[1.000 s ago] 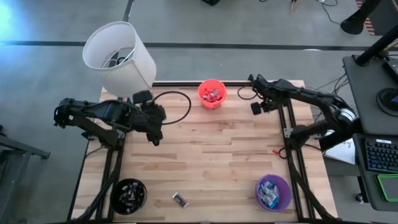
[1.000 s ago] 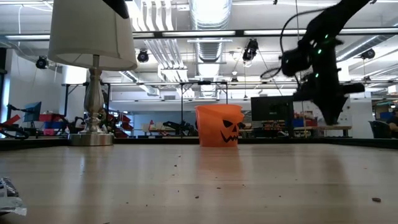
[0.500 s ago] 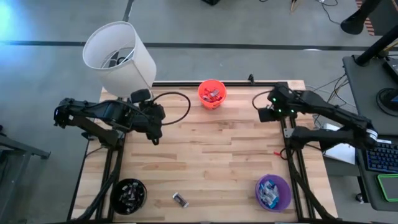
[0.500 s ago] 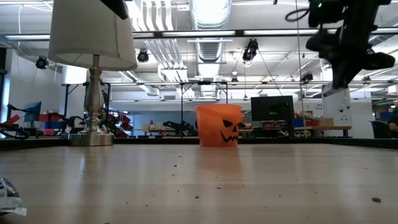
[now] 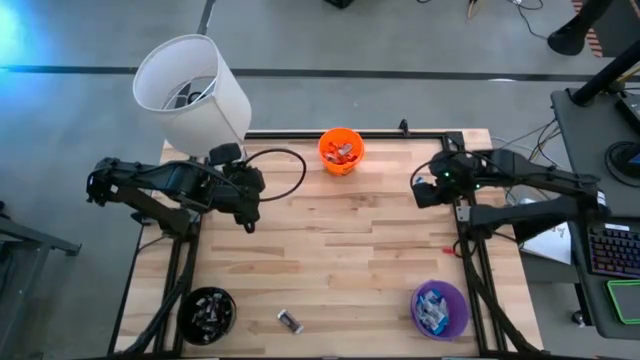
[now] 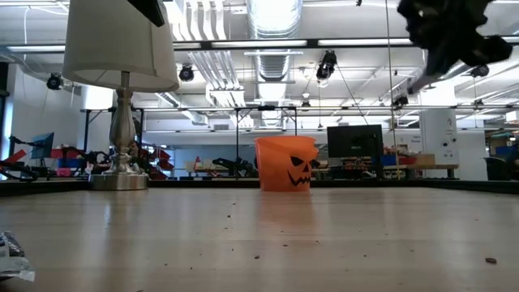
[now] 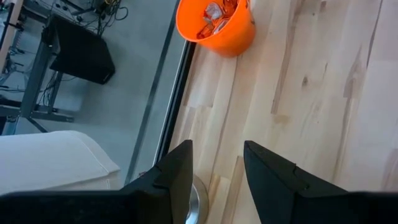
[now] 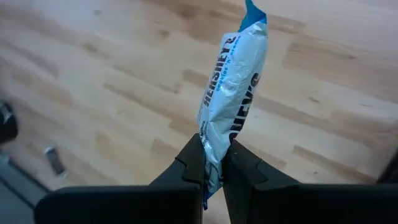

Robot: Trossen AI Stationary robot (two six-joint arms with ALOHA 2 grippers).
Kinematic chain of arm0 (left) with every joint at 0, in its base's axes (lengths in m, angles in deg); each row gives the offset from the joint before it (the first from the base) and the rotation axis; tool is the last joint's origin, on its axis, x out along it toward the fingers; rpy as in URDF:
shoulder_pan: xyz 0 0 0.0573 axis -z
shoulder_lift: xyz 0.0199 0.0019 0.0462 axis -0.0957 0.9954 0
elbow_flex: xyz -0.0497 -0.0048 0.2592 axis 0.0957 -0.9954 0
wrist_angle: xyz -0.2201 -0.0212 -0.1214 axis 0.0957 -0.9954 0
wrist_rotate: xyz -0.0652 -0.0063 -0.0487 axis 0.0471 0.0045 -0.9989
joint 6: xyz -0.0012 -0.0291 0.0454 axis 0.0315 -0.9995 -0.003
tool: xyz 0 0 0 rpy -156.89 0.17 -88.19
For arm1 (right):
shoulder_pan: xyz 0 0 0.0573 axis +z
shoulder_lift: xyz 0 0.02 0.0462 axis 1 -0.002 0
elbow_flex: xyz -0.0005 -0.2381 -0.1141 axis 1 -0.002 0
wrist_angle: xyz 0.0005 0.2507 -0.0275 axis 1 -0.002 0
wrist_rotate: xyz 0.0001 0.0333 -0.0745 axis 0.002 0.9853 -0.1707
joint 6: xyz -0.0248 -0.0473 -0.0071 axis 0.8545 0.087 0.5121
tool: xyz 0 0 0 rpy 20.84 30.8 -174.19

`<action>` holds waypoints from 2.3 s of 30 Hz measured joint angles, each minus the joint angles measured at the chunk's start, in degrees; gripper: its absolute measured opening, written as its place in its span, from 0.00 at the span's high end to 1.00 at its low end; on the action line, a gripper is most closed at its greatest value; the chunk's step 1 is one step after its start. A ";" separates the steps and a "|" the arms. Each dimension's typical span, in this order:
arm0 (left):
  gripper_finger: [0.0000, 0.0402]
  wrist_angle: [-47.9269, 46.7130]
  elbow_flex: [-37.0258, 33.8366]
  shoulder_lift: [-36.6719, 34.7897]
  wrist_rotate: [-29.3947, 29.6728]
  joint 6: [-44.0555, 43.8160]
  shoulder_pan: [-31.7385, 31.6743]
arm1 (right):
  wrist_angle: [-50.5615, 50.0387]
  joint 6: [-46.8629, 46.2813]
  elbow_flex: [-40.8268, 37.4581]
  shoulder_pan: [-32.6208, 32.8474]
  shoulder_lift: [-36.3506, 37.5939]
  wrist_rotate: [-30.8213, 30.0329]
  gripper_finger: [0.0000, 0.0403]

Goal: Organize candy in baskets
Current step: Put the white chocolate into the purple bucket, then put the brown chocolate into the black bucket

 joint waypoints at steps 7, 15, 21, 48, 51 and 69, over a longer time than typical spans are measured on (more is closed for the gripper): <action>0.69 -0.76 0.00 0.00 -0.02 -0.01 0.00 | -8.33 -2.58 11.65 8.82 -7.43 -0.18 0.94; 0.69 -3.19 0.00 0.00 -0.05 -3.88 -0.07 | -11.56 -13.36 19.21 26.56 -14.36 -1.08 0.94; 0.69 -3.98 0.00 0.00 -0.58 -4.36 -0.09 | -11.86 -28.42 20.26 41.20 -18.36 -1.17 0.94; 0.69 -3.82 0.00 0.15 -0.67 -4.31 -0.11 | 4.12 -60.88 20.56 69.14 -32.95 0.97 0.94; 0.69 -3.82 0.00 0.15 -0.67 -4.32 -0.11 | 2.35 -63.31 20.53 69.14 -33.29 1.00 0.93; 0.69 -3.68 0.00 0.15 -1.49 -4.32 -0.11 | -2.30 -60.71 20.37 67.66 -33.07 -6.87 0.61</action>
